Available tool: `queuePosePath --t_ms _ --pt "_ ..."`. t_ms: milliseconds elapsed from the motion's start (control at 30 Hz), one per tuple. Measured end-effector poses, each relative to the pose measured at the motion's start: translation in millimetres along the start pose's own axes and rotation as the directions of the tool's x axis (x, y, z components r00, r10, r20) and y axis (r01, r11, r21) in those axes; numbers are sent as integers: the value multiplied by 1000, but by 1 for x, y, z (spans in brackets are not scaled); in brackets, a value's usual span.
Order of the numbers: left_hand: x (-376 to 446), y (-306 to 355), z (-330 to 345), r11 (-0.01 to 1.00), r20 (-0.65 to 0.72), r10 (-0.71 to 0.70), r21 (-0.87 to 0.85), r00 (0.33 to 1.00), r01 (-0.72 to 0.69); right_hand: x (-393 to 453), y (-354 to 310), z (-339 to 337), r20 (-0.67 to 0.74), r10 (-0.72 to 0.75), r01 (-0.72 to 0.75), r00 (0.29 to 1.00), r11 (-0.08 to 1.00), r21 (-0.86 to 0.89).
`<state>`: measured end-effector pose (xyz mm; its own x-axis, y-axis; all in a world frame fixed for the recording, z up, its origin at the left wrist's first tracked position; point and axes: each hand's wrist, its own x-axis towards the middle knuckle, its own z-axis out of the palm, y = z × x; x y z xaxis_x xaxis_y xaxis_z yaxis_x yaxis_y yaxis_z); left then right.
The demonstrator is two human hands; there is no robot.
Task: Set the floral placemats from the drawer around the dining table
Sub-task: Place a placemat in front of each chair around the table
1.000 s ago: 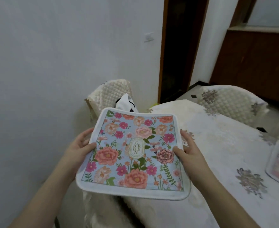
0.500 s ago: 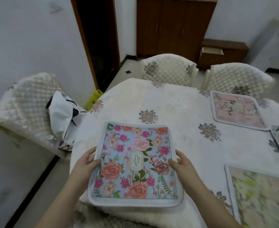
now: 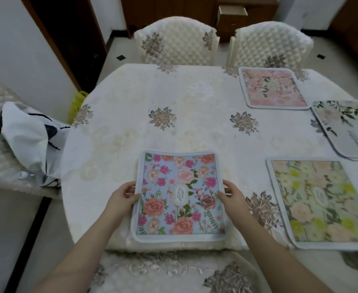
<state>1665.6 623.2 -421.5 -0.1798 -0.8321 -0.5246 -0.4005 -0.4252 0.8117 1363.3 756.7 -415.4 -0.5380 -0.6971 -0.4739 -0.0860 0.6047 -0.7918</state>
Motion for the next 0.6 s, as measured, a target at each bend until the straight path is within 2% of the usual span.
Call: queuePosePath --t_ms 133,233,433,533,600 --pt "3 -4 5 984 -12 43 171 999 -41 -1 12 -2 -28 7 -9 1000 998 -70" --pt "0 -4 10 942 -34 107 322 994 -90 3 15 -2 -25 -55 48 998 972 -229" --pt "2 -12 16 883 -52 146 457 988 -106 8 20 3 -61 -118 87 991 926 -368" --pt "8 -16 18 832 -134 234 541 963 -127 9 20 9 -176 -231 79 957 790 -609" --pt "12 -15 25 789 -168 333 589 928 -177 11 13 18 -144 -345 171 928 733 -659"
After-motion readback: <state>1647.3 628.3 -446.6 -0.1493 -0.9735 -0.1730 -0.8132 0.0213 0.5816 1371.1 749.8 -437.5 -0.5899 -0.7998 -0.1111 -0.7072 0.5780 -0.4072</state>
